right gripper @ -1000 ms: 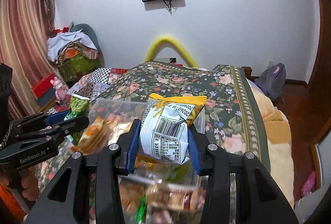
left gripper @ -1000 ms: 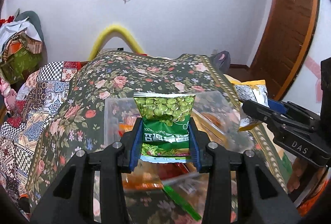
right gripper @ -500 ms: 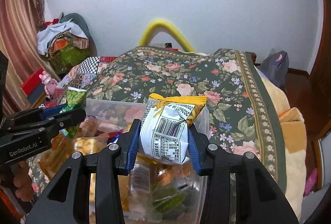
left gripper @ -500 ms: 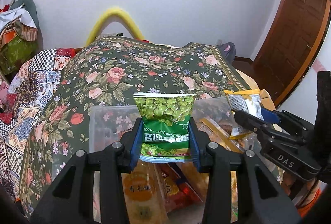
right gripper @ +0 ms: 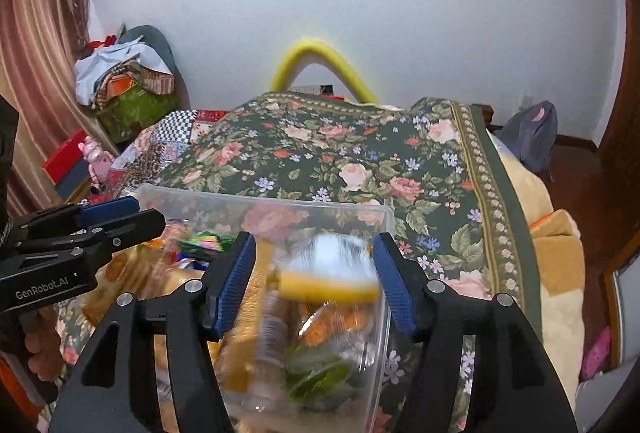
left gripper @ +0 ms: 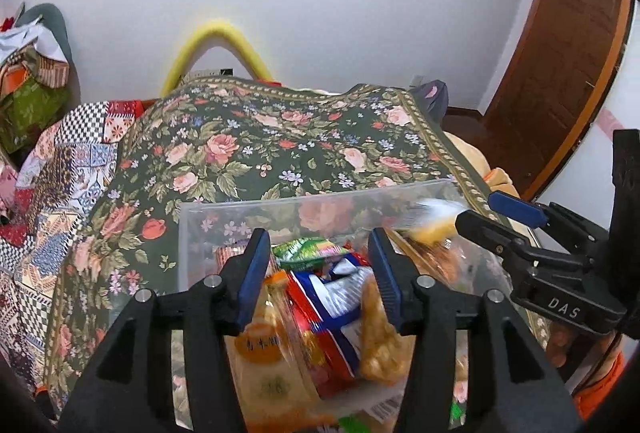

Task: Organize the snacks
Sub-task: 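Grasp the clear cookie bag with the left tool while the right tool grasps the cake pack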

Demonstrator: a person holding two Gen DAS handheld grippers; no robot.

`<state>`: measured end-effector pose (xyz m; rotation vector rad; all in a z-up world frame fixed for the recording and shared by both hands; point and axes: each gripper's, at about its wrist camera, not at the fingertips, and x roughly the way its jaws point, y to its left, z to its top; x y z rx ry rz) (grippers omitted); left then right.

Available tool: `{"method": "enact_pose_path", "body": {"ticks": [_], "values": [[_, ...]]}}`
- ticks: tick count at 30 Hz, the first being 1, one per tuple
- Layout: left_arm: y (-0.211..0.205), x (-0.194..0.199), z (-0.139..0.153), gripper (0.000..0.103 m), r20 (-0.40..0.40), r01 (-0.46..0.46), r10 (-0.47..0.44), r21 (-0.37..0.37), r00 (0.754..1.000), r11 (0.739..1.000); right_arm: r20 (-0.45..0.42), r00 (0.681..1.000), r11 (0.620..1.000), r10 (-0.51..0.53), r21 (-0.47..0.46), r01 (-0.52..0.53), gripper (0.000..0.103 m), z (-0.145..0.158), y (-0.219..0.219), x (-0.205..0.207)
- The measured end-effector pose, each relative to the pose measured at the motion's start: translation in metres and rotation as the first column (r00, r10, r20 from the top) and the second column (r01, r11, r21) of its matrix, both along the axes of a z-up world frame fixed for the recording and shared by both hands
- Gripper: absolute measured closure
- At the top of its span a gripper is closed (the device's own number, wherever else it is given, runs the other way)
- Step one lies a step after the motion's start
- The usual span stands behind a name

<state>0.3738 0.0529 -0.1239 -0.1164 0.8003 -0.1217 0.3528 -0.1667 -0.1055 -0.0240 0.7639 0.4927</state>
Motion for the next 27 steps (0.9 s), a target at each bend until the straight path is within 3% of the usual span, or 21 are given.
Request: {"method": "enact_pose_path", "body": {"ticks": [7,13,18,27], "values": [[-0.014,-0.044,0.017,0.043,0.045,0.038,-0.04,0.047,0.998,0.998,0.026,1.0,1.0,0.017,0.017,-0.017,0.032,0.013,-0.012,-0.029],[-0.025,-0.077,0.014,0.035,0.034,0.077,-0.079,0.051,0.996,0.996,0.015,1.0,1.0,0.02,0.002,-0.02,0.018,0.007,-0.023,-0.056],[-0.035,-0.099,-0.003,0.034,-0.002,0.107,-0.107,0.065,0.994,0.992,-0.011,1.0,1.0,0.004,-0.021,-0.004,0.009,-0.009,-0.033,-0.075],[-0.042,-0.111,-0.053,0.032,-0.096,0.116,-0.112,0.027,0.989,0.993,-0.07,0.997,0.997,0.012,-0.073,-0.018,0.007,-0.044,-0.033,-0.093]]}}
